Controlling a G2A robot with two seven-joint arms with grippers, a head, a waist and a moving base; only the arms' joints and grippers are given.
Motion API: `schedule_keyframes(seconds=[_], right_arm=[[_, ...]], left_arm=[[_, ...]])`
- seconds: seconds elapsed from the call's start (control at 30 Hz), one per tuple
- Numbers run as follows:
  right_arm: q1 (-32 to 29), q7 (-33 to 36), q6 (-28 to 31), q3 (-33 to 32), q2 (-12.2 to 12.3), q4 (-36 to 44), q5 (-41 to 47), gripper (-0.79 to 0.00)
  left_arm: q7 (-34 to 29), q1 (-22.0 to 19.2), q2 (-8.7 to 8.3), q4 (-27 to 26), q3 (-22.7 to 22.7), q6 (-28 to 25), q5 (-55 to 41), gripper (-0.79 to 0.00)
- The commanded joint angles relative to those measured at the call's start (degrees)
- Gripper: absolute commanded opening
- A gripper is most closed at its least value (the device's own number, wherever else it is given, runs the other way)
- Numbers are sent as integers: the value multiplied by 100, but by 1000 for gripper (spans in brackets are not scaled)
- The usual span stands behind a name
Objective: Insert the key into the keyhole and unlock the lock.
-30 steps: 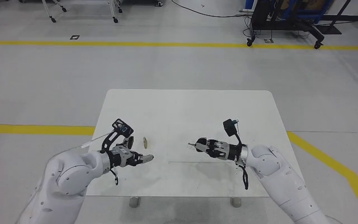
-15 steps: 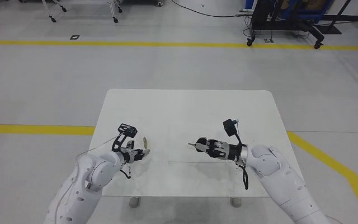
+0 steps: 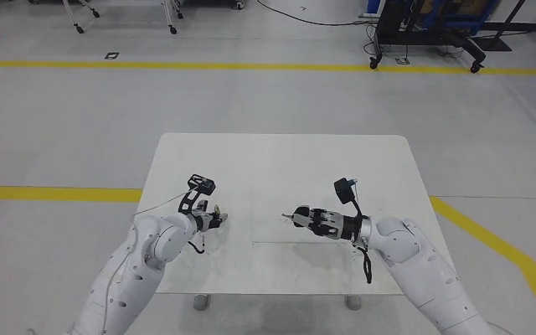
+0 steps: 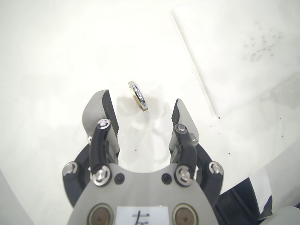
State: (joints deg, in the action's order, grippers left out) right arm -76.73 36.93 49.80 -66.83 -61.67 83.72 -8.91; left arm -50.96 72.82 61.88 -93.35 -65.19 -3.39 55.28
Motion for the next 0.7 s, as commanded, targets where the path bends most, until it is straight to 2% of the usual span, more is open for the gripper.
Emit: schedule_keyframes(seconds=[0.0,0.07,0.17,0.27,0.33,0.47,0.67], right_arm=[[0,0,0,0,0,0,0,-785],[0,0,0,0,0,0,0,-785],[0,0,0,0,0,0,0,-785],[0,0,0,0,0,0,0,-785],[0,0,0,0,0,0,0,-785],[0,0,0,0,0,0,0,-785],[0,0,0,0,0,0,0,-785]], left_arm=[[5,-91,25,112,88,35,1,-345],[36,-162,51,215,155,77,-16,-394],[183,-226,88,376,165,219,-188,-400],[160,-273,104,477,199,269,-177,-483],[114,-303,117,502,235,290,-172,-785],[64,-323,130,509,280,246,-165,-785],[-379,-382,108,331,393,-380,-63,-785]])
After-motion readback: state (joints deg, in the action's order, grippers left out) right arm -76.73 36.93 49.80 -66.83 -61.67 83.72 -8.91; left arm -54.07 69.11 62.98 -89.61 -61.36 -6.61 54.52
